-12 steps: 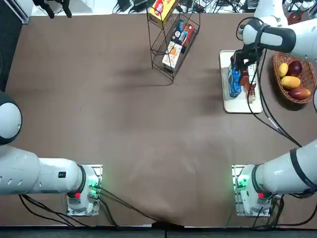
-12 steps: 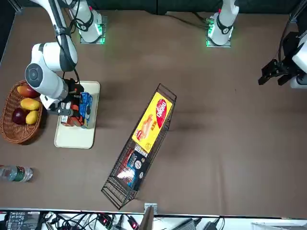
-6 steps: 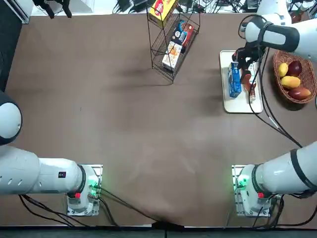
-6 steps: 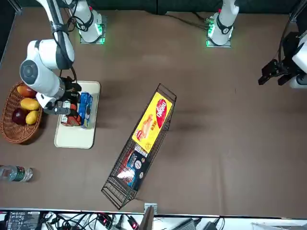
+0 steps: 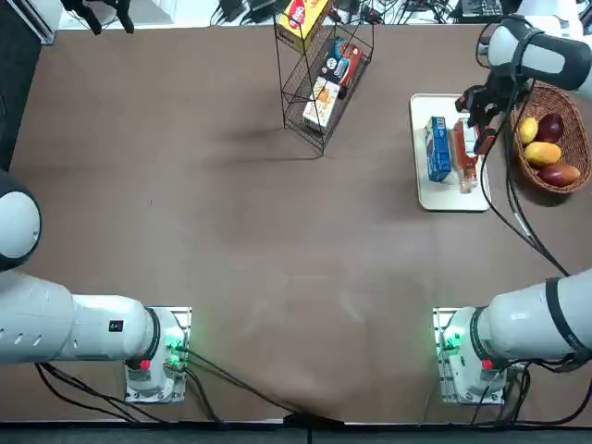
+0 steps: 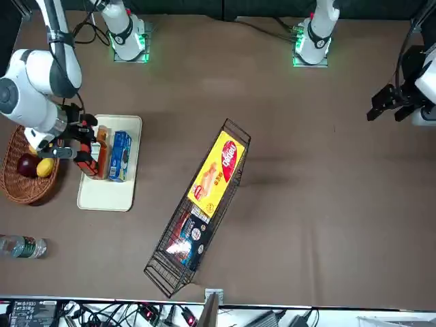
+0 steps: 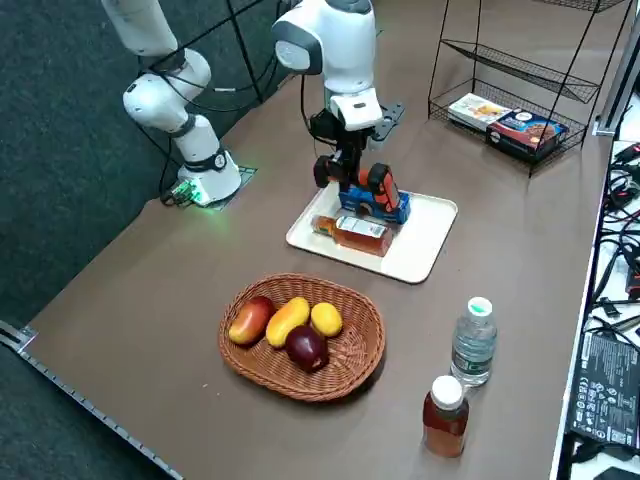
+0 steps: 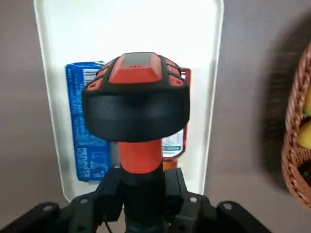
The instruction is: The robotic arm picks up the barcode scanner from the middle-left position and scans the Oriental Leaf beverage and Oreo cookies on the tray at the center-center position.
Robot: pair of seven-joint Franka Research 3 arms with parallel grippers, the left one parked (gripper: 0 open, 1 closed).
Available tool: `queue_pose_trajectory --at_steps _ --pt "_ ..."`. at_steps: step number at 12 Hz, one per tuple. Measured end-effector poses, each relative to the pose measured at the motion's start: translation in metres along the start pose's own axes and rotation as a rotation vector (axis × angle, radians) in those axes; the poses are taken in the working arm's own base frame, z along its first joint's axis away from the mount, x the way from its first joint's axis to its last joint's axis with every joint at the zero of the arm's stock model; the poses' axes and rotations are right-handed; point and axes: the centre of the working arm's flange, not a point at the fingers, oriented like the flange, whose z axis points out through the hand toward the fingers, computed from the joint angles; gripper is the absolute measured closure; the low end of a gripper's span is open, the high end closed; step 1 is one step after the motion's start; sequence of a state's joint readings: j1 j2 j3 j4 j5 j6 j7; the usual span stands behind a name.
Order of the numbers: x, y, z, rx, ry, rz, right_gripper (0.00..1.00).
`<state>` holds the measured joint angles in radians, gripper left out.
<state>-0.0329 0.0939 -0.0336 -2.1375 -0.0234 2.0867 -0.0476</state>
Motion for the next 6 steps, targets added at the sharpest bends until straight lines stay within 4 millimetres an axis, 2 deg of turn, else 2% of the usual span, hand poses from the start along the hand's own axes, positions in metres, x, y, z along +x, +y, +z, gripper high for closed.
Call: queue_pose_trajectory --at_steps 3,6 --pt "-0.002 0.027 0.003 0.008 -0.004 0.011 0.57" --pt "-0.002 0.039 0.011 0.012 -0.018 0.024 0.57"
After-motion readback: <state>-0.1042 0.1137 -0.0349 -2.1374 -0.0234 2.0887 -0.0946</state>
